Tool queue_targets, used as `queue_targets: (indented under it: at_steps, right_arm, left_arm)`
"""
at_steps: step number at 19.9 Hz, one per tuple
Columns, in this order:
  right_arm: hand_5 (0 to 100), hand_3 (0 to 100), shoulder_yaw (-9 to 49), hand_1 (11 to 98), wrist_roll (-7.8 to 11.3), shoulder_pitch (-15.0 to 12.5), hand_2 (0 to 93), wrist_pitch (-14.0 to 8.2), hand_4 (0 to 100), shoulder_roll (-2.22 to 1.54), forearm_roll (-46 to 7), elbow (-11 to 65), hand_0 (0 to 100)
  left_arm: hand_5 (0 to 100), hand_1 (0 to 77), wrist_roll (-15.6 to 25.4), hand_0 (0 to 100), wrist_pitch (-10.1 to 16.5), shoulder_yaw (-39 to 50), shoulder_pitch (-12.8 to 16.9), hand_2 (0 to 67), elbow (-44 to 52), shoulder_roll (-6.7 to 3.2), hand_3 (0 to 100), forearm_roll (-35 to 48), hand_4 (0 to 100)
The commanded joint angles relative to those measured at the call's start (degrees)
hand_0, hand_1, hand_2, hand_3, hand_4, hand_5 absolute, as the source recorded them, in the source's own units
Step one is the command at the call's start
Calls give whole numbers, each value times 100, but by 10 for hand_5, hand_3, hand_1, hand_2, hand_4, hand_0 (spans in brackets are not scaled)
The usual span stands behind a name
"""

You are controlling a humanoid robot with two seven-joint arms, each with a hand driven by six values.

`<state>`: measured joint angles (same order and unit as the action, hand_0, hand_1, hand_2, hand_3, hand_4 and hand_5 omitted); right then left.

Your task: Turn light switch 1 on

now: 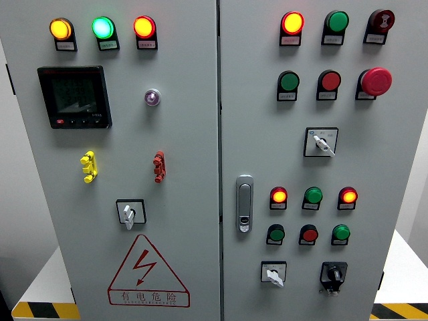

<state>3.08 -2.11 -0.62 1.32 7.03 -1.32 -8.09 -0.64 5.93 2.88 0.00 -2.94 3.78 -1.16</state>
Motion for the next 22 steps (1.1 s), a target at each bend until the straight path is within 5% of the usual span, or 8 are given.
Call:
queue_targets:
  at_steps: [1, 7, 11, 22]
  right_arm:
    - [105, 197, 0, 198, 0, 0, 0, -9, 194, 0, 0, 0, 0]
    - [105, 197, 0, 197, 0, 0, 0, 0, 194, 0, 0, 0, 0]
    - [105, 197, 0, 197, 0, 0, 0, 0, 194, 0, 0, 0, 0]
    - [105, 197, 0, 199, 0, 0, 0, -9, 194, 0, 0, 0, 0]
  left_arm:
    - [0, 0, -59, 0, -4, 29, 0, 0, -5, 0, 0, 1, 0]
    - [0, 0, -112, 0, -4, 81, -9, 0, -5, 9, 0, 115, 0]
    - [0, 0, -112, 0, -13, 896, -9, 0, 4, 9, 0, 939, 0]
    - [0, 0, -103, 0, -57, 6572, -9, 0, -14, 62, 0, 6272, 0]
